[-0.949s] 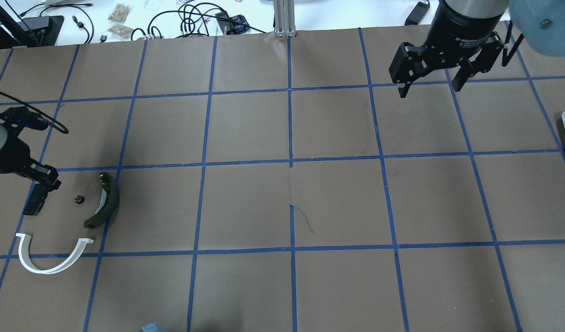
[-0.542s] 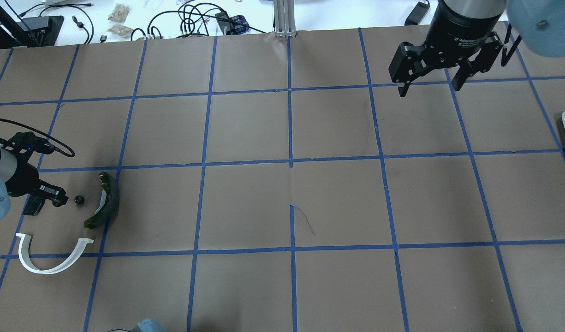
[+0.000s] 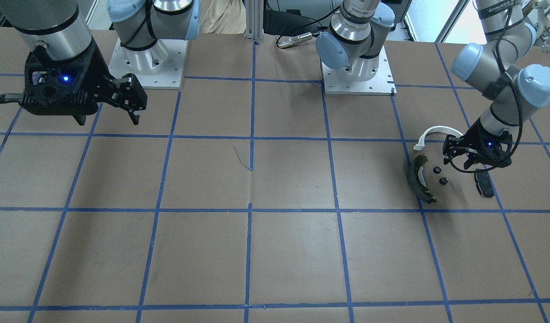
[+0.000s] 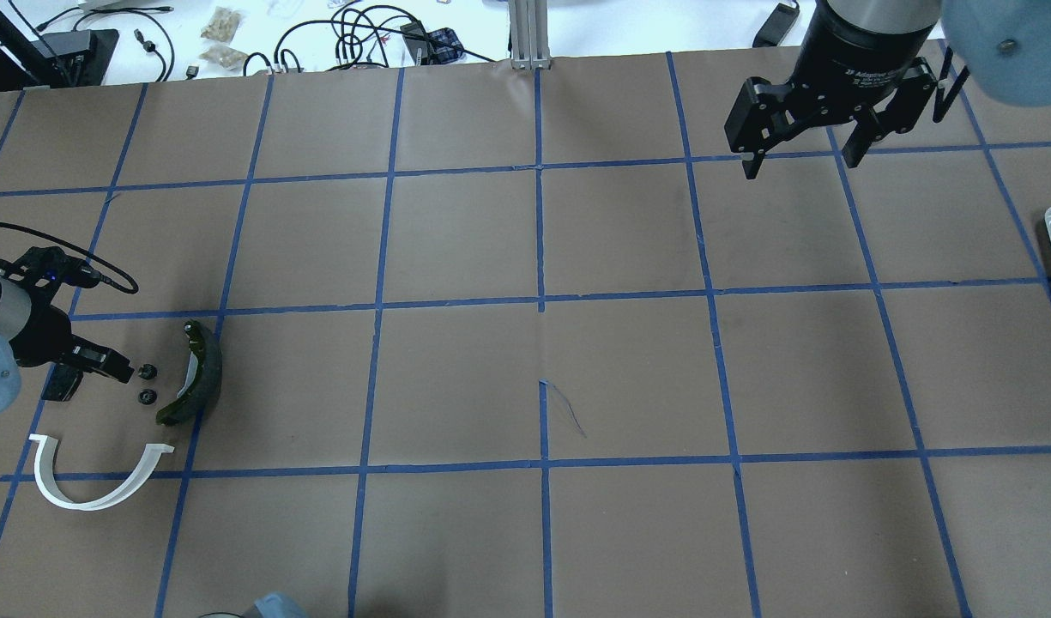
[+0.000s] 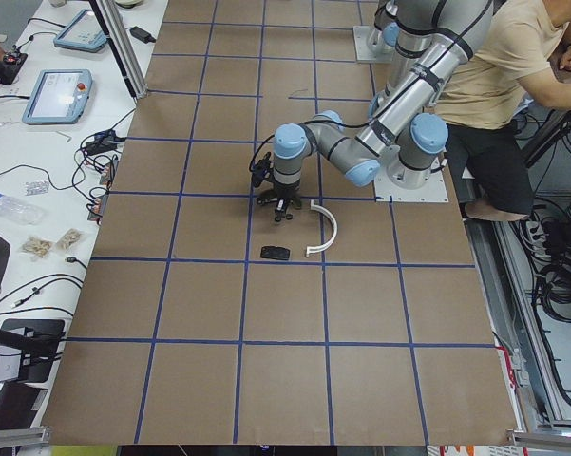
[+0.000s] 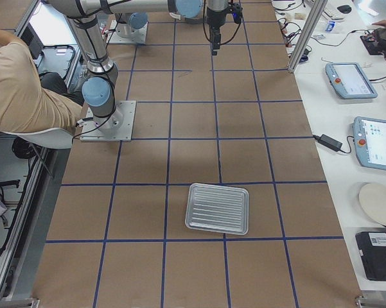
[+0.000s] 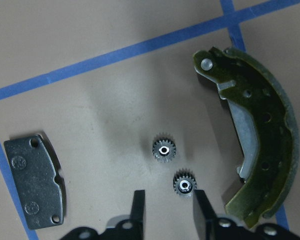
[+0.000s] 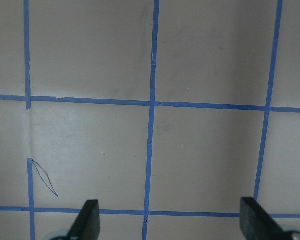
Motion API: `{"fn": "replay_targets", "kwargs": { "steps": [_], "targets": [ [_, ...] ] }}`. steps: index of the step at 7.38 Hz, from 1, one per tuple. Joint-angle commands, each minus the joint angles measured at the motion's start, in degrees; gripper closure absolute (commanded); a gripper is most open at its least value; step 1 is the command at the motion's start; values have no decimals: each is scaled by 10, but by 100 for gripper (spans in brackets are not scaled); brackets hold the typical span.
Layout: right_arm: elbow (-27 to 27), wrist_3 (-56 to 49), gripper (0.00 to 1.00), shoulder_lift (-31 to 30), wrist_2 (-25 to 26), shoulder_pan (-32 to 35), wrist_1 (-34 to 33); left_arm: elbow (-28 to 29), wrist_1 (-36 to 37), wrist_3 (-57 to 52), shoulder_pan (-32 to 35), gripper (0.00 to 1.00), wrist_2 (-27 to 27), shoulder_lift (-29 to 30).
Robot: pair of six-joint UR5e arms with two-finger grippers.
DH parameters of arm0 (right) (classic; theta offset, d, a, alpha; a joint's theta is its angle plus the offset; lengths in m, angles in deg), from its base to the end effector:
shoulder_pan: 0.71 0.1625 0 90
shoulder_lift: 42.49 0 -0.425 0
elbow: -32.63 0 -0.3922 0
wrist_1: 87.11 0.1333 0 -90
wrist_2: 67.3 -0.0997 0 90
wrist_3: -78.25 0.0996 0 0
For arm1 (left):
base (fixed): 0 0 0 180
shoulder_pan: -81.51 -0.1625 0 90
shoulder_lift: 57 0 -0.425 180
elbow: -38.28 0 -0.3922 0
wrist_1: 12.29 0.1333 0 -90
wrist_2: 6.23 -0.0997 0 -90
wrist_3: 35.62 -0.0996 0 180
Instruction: Place bearing gear from tray to pile
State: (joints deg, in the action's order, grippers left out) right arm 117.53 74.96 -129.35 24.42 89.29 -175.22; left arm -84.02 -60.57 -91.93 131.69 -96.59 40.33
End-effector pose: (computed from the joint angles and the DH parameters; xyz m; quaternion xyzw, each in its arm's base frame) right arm 0.1303 -0.5151 0.5008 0.0287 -0.9995 0.0002 0.0150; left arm 0.1924 -0.4379 0.2380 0.1433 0.9895 -0.0099 0.0157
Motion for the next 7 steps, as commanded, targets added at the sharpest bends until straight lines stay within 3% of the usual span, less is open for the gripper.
{"fn": "replay_targets", "kwargs": {
  "steps": [1, 2, 3, 5, 6, 7],
  "targets": [
    [0, 0, 0, 0, 0, 0, 0, 6, -14, 26, 17, 0, -2, -27],
    [0, -1, 0, 0, 0, 0, 0, 22, -46, 61, 61, 0, -5, -55],
    [0, -1, 0, 0, 0, 0, -1, 78, -141, 174, 127, 0, -10, -76],
    [-2, -6, 0, 0, 1, 0, -2, 231, -311, 487, 301, 0, -4, -56],
    [-3, -8, 0, 1, 3, -2, -2, 272, -321, 608, 372, 0, -4, -35],
    [-3, -8, 0, -1, 5, -3, 0, 272, -321, 615, 412, 0, -5, -44]
  ]
}}
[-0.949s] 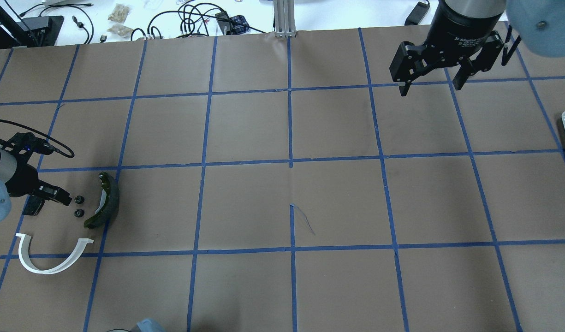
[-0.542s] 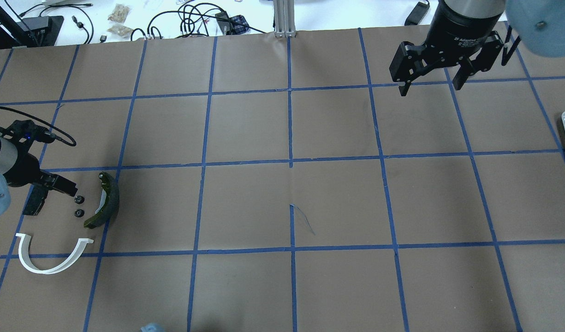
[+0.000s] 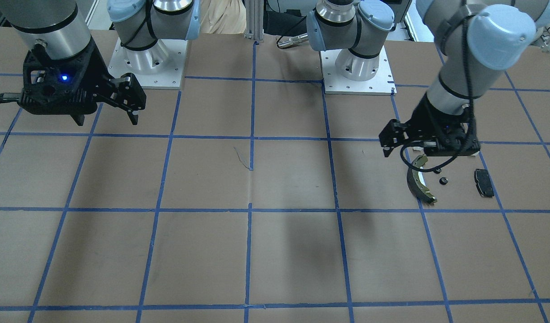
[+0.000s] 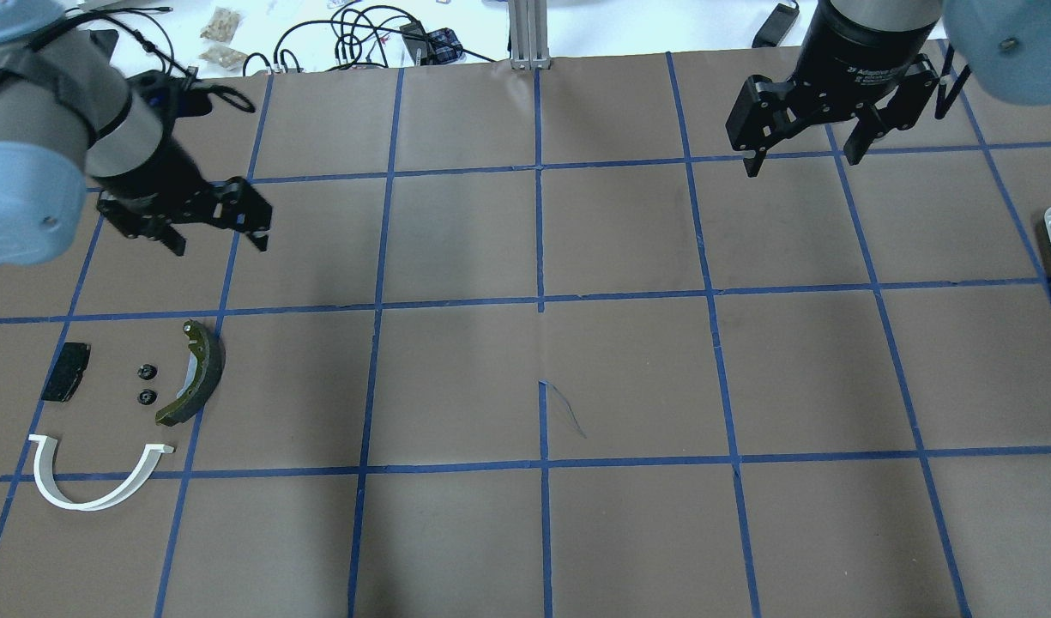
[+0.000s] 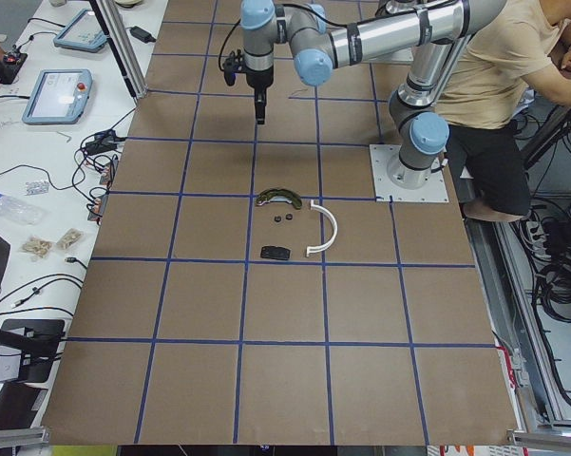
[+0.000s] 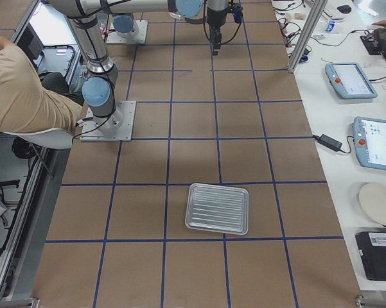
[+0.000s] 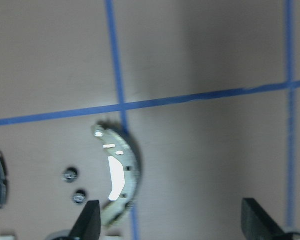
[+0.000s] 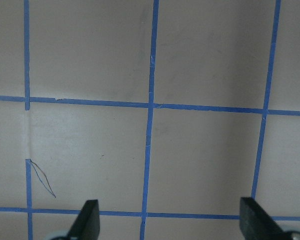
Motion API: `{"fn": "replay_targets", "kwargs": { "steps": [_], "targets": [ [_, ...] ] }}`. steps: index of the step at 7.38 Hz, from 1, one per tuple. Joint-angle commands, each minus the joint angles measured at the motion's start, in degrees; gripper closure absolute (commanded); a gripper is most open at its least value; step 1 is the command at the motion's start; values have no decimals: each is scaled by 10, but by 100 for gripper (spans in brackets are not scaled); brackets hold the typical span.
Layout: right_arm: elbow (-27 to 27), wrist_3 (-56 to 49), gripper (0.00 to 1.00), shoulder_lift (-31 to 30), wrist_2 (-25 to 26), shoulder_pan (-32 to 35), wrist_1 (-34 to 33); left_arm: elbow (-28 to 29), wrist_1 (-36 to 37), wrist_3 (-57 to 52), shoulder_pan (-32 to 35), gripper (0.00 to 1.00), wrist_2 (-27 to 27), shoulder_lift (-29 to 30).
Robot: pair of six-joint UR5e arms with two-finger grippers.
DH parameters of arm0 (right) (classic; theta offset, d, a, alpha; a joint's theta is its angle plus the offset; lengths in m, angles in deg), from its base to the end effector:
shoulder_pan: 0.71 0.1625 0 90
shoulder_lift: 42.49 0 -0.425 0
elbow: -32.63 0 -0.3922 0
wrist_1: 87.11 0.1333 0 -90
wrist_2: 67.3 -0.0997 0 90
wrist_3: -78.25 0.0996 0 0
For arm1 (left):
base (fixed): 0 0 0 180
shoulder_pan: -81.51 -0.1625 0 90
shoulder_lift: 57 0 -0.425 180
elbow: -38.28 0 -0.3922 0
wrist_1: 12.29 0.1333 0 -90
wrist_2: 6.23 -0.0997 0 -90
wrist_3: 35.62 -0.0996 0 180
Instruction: Place bearing gear from tray to pile
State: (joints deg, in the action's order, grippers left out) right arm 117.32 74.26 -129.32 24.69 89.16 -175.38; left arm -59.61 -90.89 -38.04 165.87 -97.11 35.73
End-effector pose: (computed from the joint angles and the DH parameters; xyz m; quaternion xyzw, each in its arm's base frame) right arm 0.1287 -0.5161 0.5027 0.0336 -0.9993 0.0030 0.0175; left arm -0.0813 -0.5173 0.4165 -0.0281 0.9996 -0.0063 0.0081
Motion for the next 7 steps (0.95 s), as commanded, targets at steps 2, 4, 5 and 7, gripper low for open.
{"fn": "replay_targets", "kwargs": {
  "steps": [2, 4, 5, 7],
  "targets": [
    [-1, -1, 0, -1, 2, -1, -1, 42, -9, 65, 84, 0, -1, -9],
    [-2, -1, 0, 0, 2, 0, -1, 112, -79, 106, 88, 0, 0, 9],
    [-3, -1, 0, 0, 2, -1, -1, 133, -98, 103, 87, 0, 0, 17],
    [-1, -1, 0, 1, 2, -1, 0, 130, -94, 101, 87, 0, 3, 24]
  ]
}}
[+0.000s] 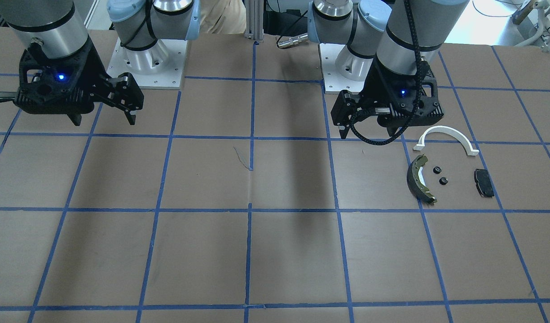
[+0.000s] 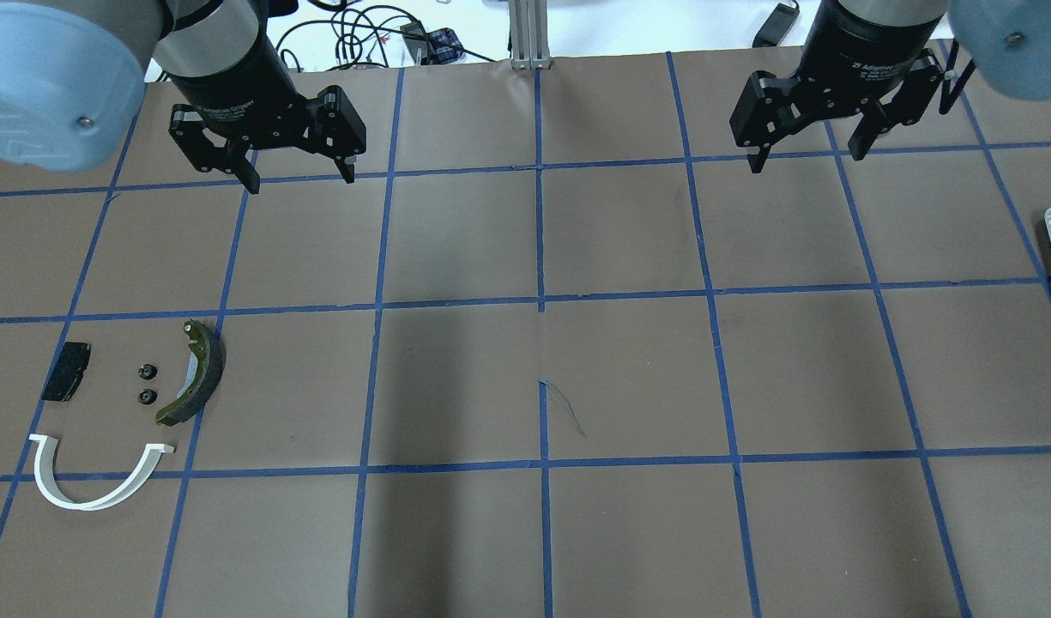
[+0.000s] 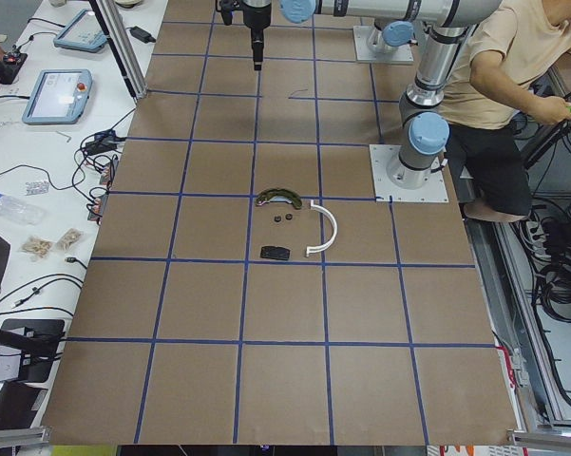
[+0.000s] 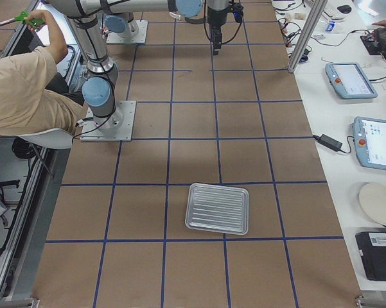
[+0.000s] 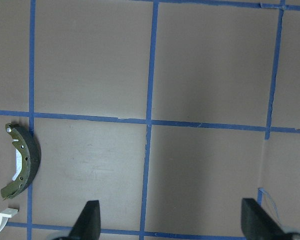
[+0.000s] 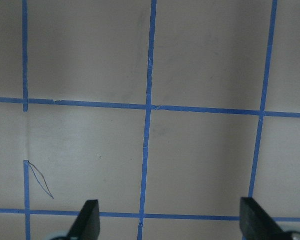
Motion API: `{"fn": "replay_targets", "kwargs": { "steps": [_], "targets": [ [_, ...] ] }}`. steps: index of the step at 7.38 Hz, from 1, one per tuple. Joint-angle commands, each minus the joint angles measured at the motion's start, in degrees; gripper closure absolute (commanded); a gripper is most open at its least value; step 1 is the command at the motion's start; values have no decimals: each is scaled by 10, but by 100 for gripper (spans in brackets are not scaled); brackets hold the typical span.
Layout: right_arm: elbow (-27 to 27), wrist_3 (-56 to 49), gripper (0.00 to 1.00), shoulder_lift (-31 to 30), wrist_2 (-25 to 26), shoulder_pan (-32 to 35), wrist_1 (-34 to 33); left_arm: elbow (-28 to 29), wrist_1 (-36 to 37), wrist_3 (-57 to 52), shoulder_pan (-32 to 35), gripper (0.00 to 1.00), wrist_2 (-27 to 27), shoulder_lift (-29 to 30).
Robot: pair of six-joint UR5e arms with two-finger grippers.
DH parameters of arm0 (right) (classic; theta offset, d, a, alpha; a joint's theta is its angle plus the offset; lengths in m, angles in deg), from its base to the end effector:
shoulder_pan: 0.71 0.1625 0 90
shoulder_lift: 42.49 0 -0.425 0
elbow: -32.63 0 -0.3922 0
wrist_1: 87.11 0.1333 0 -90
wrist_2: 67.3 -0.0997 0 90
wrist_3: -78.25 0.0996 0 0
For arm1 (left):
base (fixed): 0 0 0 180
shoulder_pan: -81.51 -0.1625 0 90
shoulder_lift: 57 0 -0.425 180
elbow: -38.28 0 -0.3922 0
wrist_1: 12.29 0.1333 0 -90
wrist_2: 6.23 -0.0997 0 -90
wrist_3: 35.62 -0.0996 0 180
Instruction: Place bearing gear from tray to pile
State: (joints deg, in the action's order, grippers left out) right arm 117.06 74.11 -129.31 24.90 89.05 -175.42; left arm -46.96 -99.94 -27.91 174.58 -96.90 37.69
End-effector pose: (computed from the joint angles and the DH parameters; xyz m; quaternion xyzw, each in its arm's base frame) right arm 0.1273 -0.5169 0.5049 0.0339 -0.9992 0.0054 0.0194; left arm -0.1604 -0.5229 0.4913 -0.0406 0.9989 -0.0216 0.0038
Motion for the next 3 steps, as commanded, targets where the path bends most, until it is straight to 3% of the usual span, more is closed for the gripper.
{"fn": "replay_targets", "kwargs": {
  "steps": [1, 3],
  "targets": [
    [1, 0, 0, 2, -1, 0, 1, 4, -2, -1, 0, 0, 1, 6],
    [-6, 0, 0, 2, -3, -2, -8, 5, -1, 2, 0, 0, 0, 9]
  ]
}}
